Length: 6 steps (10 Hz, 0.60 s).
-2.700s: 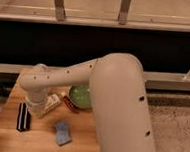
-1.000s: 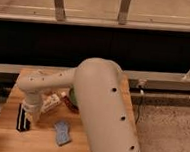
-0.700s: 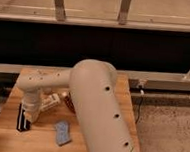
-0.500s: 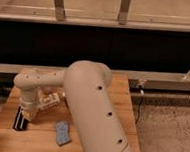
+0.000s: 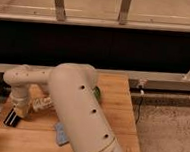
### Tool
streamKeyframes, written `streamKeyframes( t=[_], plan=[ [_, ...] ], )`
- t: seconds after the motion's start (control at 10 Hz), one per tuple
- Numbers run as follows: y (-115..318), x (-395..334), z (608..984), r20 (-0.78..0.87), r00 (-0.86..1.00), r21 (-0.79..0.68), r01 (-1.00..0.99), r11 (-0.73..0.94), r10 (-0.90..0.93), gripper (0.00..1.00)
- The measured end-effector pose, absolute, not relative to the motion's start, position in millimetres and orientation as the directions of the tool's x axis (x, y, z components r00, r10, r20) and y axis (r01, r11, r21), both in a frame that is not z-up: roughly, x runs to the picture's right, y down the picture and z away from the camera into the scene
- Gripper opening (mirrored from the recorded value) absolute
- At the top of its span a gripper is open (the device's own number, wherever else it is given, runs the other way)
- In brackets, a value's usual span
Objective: Push the eraser across the table
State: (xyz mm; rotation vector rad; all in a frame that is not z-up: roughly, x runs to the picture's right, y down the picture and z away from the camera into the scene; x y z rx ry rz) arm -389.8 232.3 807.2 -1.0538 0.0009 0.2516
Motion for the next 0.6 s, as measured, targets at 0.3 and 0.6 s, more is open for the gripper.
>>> streamKeyframes(
  t=[0.3, 0.6],
  plan=[
    [227.8, -397.1, 810.5, -0.111, 0.978, -0.856, -0.184, 0.482, 0.178, 0.00],
    [212.3, -405.0, 802.0, -0.113, 0.981, -0.829, -0.182, 0.530, 0.160, 0.00]
  ],
)
